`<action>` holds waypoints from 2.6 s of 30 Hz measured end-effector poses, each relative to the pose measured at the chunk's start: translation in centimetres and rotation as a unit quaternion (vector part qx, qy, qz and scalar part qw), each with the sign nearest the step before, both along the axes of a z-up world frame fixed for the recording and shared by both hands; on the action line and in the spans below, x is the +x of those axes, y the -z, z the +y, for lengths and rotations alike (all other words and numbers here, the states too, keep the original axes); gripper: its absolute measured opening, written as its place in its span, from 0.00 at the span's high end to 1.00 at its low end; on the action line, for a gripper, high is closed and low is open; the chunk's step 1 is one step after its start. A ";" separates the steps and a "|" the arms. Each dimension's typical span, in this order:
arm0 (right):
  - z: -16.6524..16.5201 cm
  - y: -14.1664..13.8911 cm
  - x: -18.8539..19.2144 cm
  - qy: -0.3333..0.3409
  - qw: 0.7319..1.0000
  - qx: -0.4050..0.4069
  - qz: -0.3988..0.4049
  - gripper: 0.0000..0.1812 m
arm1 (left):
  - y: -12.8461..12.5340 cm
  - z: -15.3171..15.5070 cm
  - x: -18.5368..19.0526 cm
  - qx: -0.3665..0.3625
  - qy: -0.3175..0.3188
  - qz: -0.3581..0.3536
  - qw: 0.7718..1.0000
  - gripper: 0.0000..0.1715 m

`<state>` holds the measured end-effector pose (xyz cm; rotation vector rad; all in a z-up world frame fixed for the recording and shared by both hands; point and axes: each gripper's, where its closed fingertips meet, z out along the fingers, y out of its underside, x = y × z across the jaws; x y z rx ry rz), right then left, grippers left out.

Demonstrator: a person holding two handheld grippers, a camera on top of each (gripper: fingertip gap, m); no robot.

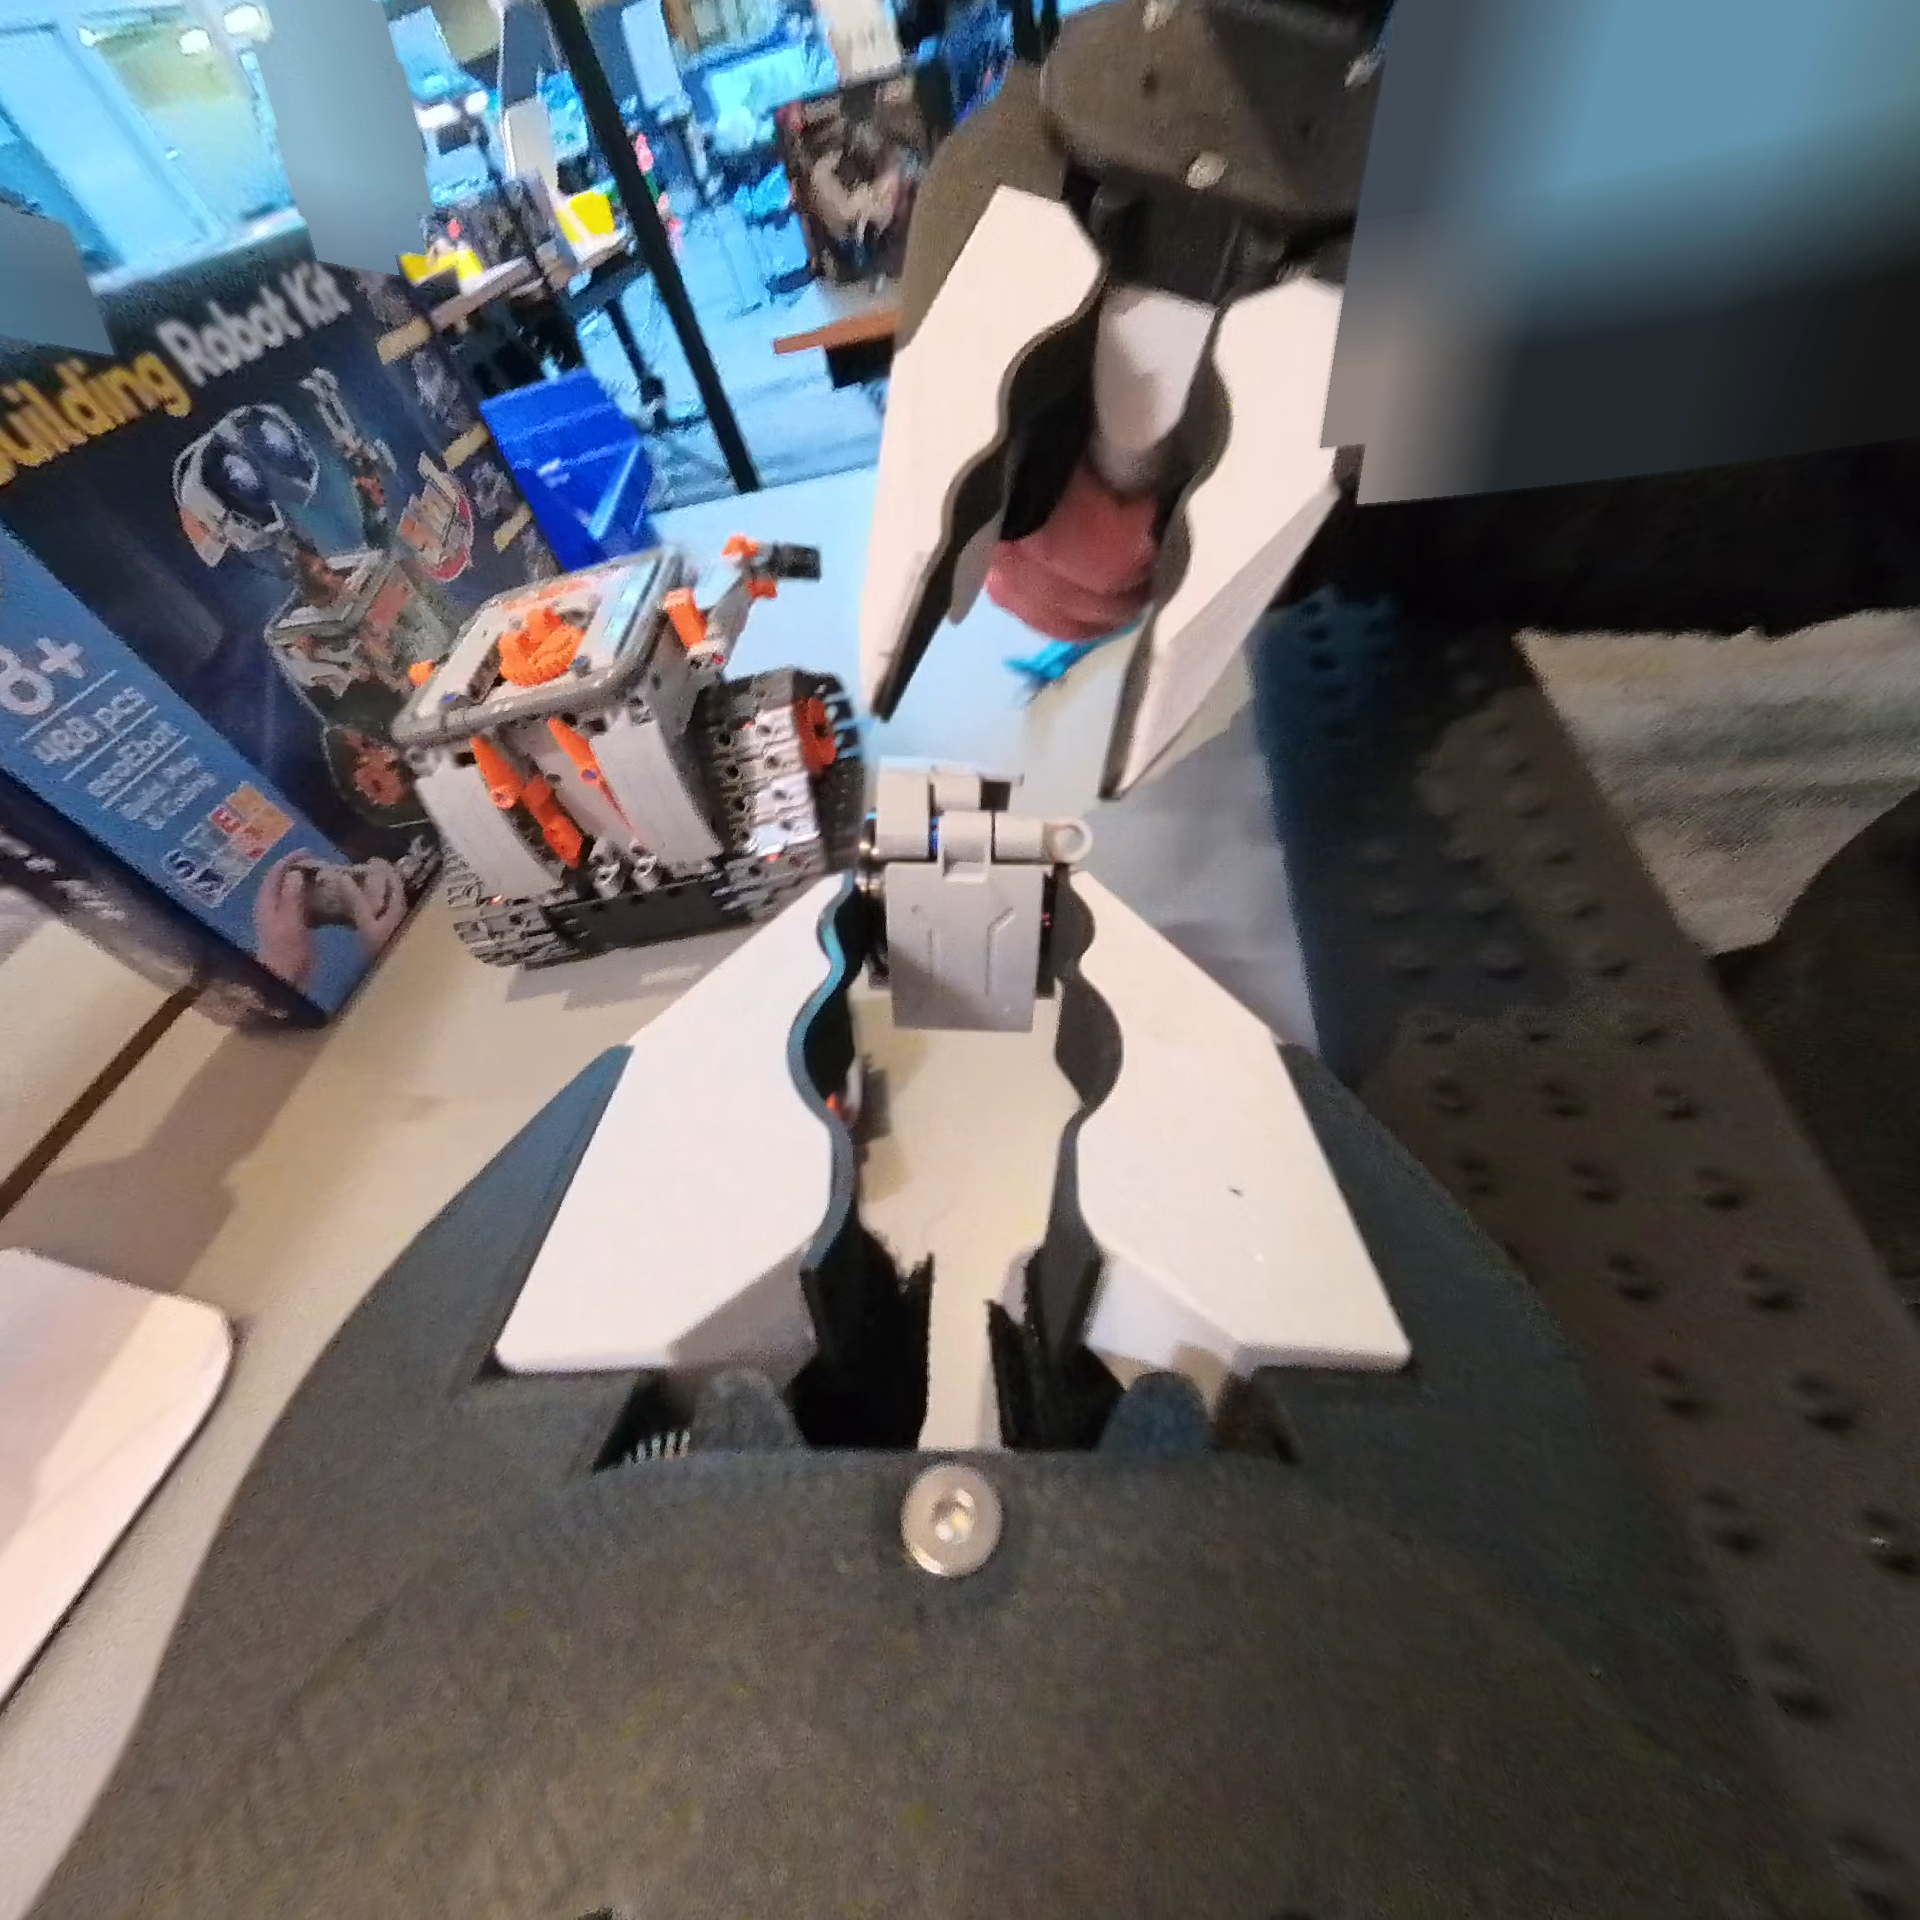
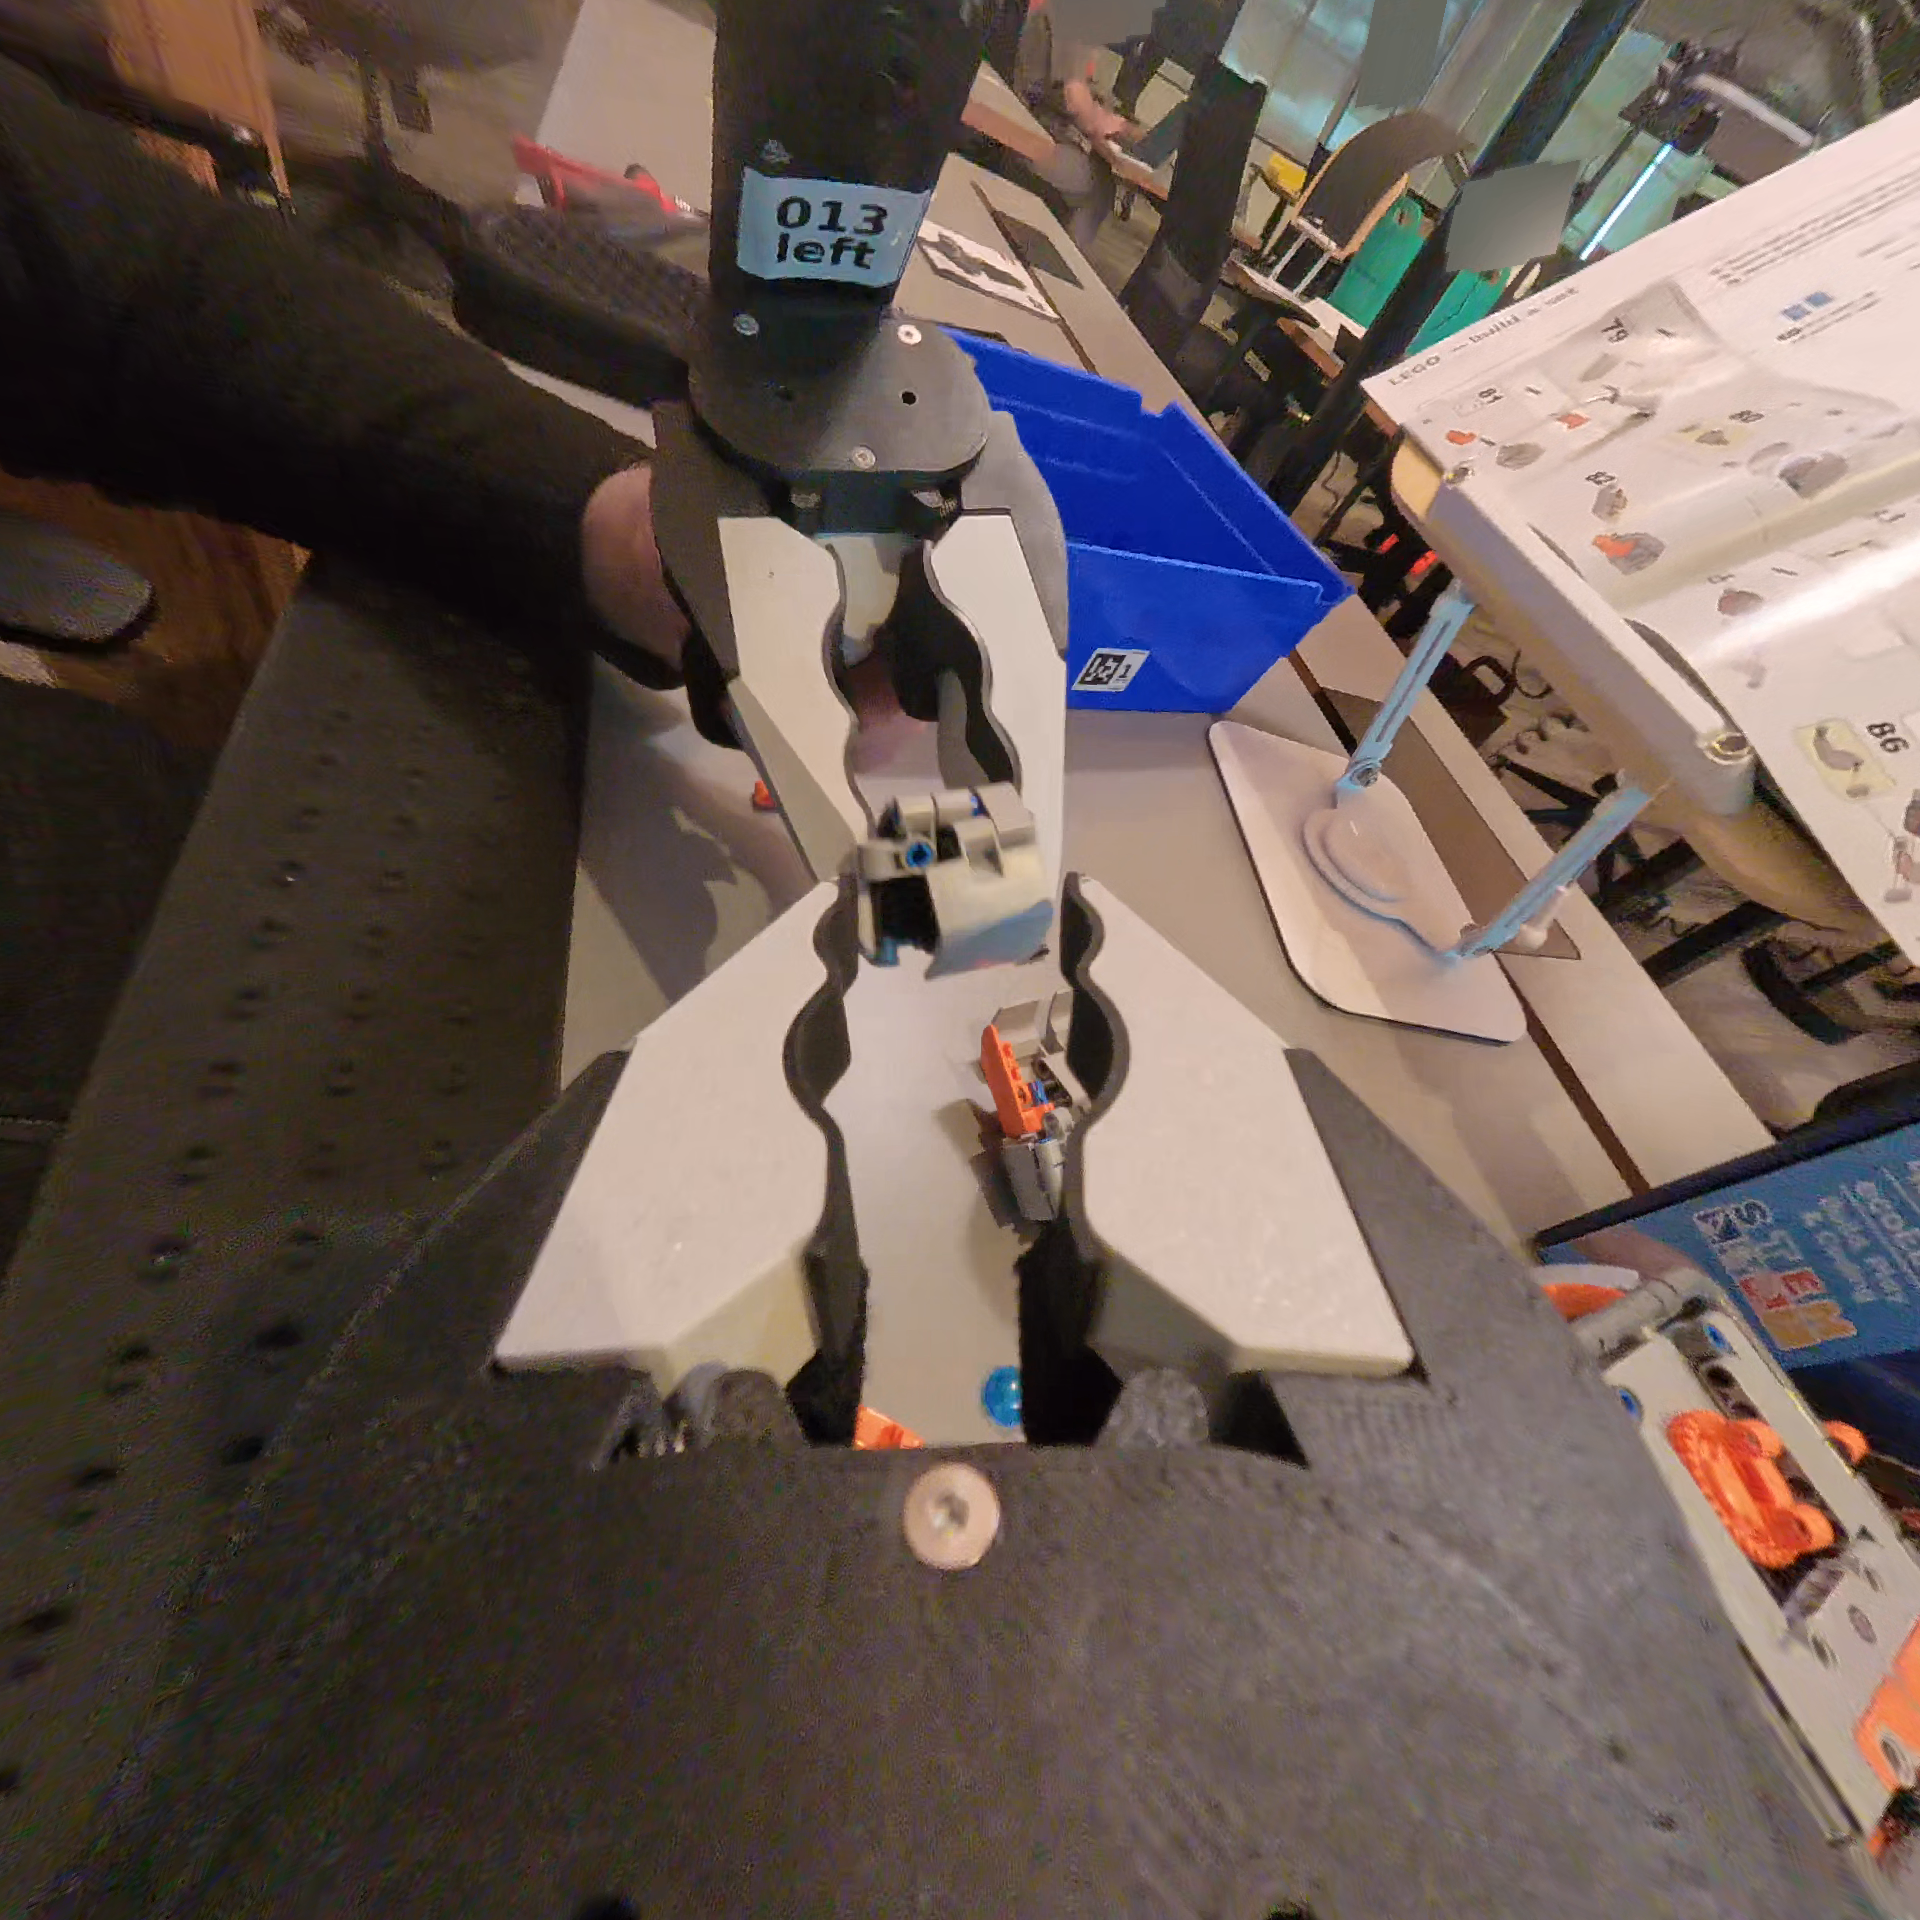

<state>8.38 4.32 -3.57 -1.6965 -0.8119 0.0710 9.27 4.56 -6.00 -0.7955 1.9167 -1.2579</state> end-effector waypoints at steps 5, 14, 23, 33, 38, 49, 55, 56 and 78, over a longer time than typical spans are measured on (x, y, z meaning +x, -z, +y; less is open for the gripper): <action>0.3 -0.7 -0.3 -0.021 0.996 -0.032 0.082 0.82 | -2.5 -0.7 -0.8 -0.107 0.055 -0.013 0.993 0.81; 1.1 -3.0 -0.8 -0.062 0.971 -0.040 0.228 0.86 | -5.2 0.0 -1.9 -0.225 0.110 -0.033 0.968 0.81; 1.6 -4.2 -2.3 -0.071 0.965 -0.027 0.249 0.82 | -6.9 0.6 -2.5 -0.305 0.145 -0.037 0.941 0.81; 2.3 -5.1 -1.5 -0.039 0.955 -0.037 0.291 0.88 | -7.7 2.0 -2.0 -0.336 0.120 -0.052 0.933 0.75; 2.8 -5.2 -1.2 -0.021 0.947 -0.048 0.317 0.88 | -7.8 2.4 -2.0 -0.356 0.127 -0.043 0.925 0.80; 2.5 -6.1 -2.0 -0.023 0.948 -0.023 0.315 0.78 | -10.7 3.6 -3.6 -0.439 0.178 -0.077 0.878 0.81; 3.6 -6.6 -4.0 0.014 0.962 0.019 0.273 0.69 | -10.9 2.4 -3.9 -0.407 0.180 -0.097 0.890 0.81; 3.8 -6.6 -4.1 0.023 0.963 0.023 0.269 0.69 | -11.1 2.4 -4.1 -0.405 0.181 -0.103 0.890 0.81; 3.7 -7.2 -5.6 0.035 0.985 0.083 0.148 0.83 | -12.1 1.9 -5.3 -0.367 0.180 -0.148 0.900 0.81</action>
